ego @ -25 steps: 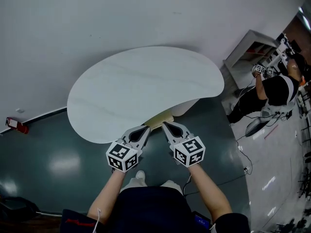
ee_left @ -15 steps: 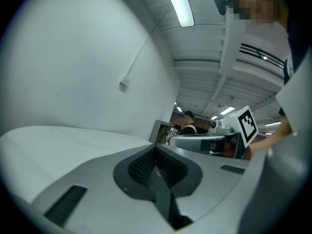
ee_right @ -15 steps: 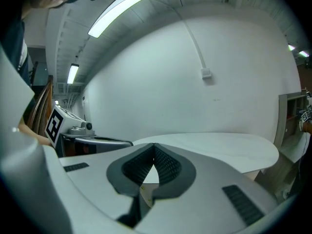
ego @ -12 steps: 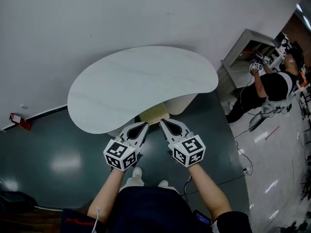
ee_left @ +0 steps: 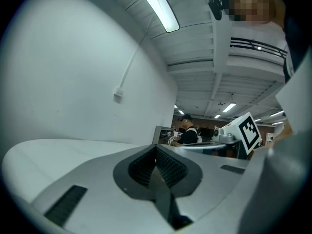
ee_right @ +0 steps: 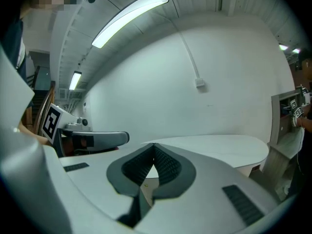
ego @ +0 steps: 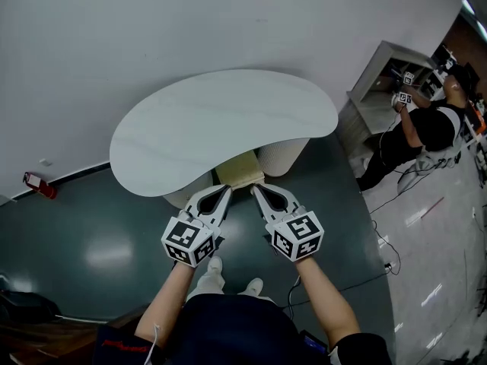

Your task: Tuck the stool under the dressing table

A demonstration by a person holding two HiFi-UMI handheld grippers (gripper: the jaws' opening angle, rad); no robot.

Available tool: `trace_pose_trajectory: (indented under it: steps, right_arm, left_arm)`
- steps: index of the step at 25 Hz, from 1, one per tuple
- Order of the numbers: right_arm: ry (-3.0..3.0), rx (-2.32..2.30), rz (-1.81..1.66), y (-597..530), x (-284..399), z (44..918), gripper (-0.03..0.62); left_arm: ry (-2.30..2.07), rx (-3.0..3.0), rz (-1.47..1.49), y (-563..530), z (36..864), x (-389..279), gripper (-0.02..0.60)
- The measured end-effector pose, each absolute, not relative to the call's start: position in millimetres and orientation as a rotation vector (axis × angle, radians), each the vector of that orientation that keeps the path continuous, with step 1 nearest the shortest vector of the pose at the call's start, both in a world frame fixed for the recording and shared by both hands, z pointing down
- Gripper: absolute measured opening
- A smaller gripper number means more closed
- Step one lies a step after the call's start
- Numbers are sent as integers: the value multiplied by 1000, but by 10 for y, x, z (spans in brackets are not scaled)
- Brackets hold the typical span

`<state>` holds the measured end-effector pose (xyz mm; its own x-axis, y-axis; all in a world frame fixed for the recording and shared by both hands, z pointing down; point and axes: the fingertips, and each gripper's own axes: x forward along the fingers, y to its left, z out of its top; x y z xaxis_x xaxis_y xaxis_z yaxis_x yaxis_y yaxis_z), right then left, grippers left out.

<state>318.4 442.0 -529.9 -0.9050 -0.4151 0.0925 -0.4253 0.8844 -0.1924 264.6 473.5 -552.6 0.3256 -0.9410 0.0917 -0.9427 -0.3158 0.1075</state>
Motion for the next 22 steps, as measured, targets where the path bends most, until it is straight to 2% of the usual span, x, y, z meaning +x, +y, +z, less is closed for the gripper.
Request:
trace_pose_trajectory:
  steps: [10, 22]
  right_arm:
    - [-3040, 651, 306, 4928, 4014, -5142, 8]
    - [-3091, 590, 243, 5549, 4563, -5288, 8]
  left_arm:
    - [-1834, 2397, -58, 5293, -5395, 3427, 9]
    - [-1931, 2380, -51, 5979, -5493, 4037, 9]
